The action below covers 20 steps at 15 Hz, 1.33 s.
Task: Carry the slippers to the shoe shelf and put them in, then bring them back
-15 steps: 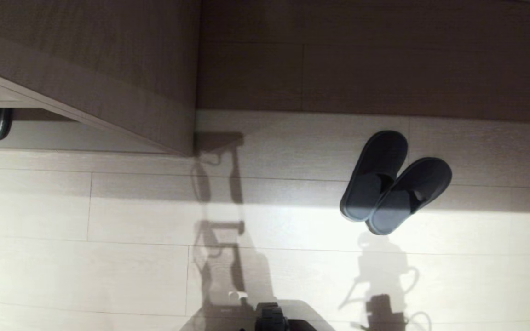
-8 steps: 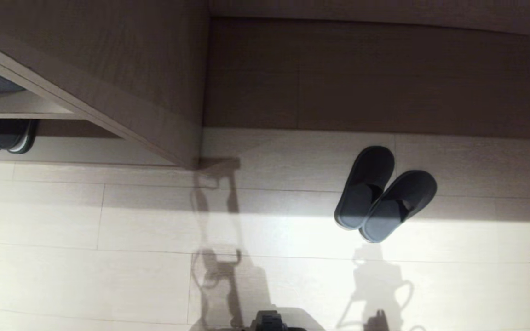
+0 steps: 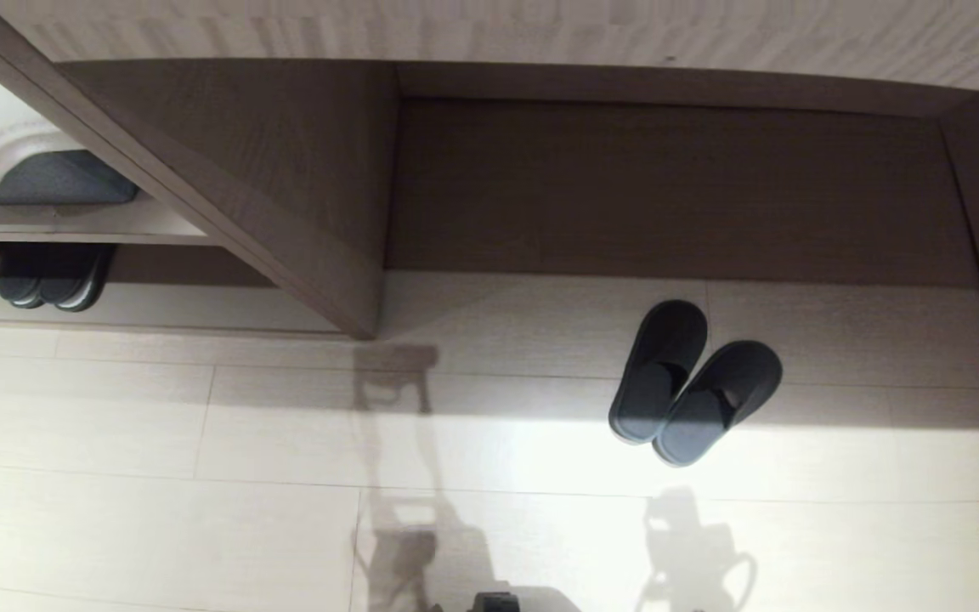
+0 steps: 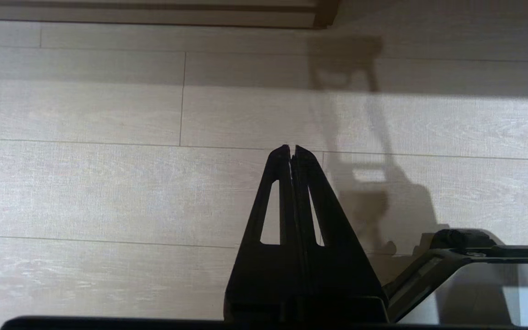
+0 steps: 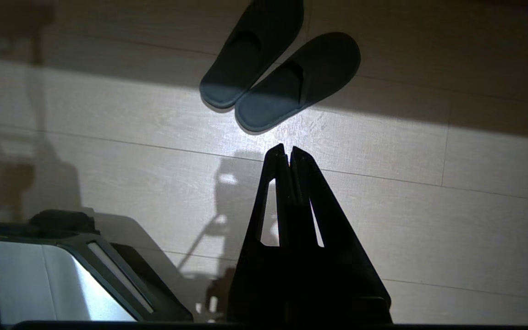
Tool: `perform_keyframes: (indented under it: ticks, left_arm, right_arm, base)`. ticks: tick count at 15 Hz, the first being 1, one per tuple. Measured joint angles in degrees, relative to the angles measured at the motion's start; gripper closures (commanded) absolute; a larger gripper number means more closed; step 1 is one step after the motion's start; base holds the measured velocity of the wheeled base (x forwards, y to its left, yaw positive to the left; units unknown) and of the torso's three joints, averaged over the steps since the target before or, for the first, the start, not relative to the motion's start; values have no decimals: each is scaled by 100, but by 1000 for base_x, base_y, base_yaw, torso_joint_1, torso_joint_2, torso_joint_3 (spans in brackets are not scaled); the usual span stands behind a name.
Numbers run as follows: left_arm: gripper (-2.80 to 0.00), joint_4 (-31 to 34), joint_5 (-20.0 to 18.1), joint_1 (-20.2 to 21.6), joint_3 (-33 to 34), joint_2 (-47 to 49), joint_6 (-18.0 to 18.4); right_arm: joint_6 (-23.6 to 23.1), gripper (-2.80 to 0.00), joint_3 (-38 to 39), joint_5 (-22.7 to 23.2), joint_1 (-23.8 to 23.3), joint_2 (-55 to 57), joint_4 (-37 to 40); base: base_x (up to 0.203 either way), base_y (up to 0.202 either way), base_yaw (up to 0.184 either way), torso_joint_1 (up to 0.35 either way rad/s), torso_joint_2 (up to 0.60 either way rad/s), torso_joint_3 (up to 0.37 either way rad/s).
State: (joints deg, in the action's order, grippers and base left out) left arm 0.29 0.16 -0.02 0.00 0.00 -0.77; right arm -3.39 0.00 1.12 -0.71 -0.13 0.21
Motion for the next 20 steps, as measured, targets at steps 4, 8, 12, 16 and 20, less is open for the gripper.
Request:
perform_keyframes:
  ticks: [4, 8, 12, 16, 20]
  left_arm:
    - [0, 0, 2, -5, 0, 0, 0]
    - [0, -1, -1, 0, 0, 0, 0]
    - [0, -2, 5, -5, 0, 0, 0]
    - [0, -2, -2, -5, 0, 0, 2]
    - [0, -2, 1, -2, 0, 0, 0]
  right_arm:
    - [0, 0, 0, 0, 0, 2, 0]
    - [0, 0, 0, -2, 0, 2, -2]
    - [1, 0, 0, 0, 0, 2, 0]
    - [1, 0, 0, 0, 0, 4, -2]
    - [1, 0, 0, -2, 0, 4, -2]
  base:
    - [0, 0, 0, 3, 4, 205]
    - [0, 0, 0, 3, 4, 207]
    - [0, 0, 0, 1, 5, 204]
    - [0, 0, 0, 2, 4, 203]
    - [0, 0, 0, 3, 0, 203]
